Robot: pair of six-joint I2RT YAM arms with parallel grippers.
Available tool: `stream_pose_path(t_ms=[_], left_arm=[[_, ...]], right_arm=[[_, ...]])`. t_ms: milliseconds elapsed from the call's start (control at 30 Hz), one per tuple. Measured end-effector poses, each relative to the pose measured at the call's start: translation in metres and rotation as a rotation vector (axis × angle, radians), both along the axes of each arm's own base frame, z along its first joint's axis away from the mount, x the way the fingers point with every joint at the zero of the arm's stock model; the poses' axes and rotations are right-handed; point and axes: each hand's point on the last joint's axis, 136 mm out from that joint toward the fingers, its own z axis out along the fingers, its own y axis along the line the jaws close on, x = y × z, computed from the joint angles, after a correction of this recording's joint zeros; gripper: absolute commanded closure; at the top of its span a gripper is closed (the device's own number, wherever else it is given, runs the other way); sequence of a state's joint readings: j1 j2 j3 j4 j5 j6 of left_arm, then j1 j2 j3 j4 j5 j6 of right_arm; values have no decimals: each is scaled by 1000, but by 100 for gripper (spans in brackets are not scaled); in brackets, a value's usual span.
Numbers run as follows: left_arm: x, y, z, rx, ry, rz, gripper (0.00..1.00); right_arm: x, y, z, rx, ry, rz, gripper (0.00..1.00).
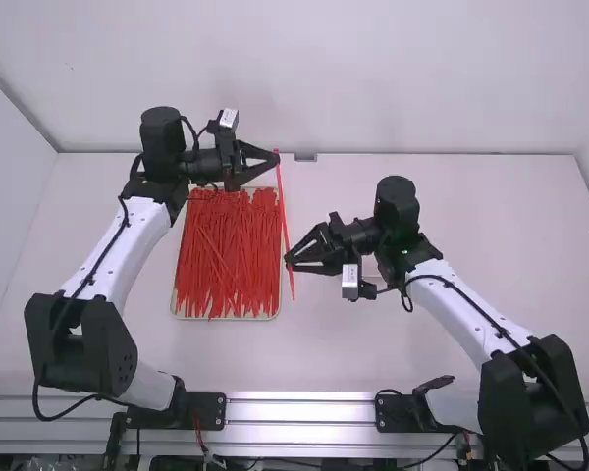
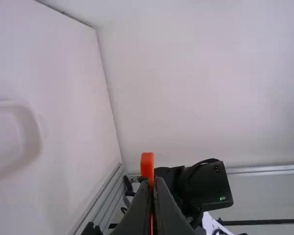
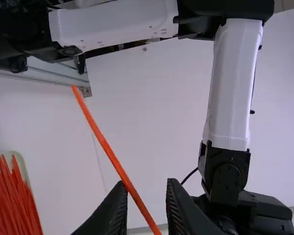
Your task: Fasten the cable tie
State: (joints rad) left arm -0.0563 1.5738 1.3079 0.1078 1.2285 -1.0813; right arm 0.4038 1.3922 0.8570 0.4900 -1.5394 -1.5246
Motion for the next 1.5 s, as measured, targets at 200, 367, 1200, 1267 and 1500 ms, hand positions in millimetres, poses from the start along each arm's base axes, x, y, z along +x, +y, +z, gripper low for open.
stream_pose_path(t_ms=[200, 367, 1200, 1267, 1500], left_arm=[[2, 1, 0, 3, 0, 12, 98], [3, 1, -1, 6, -3, 21, 98], [3, 1, -1, 15, -35, 17, 98], [3, 1, -1, 16, -39, 17, 98], [3, 1, -2, 39, -100, 13, 98]], right_arm=[[0, 0, 0, 0, 2, 3, 81], [-1, 0, -1, -6, 15, 3, 89], [-2, 1, -4, -33, 76, 3, 100], [-2, 1, -4, -35, 80, 2, 100], [-1, 1, 4, -39, 96, 7, 100]])
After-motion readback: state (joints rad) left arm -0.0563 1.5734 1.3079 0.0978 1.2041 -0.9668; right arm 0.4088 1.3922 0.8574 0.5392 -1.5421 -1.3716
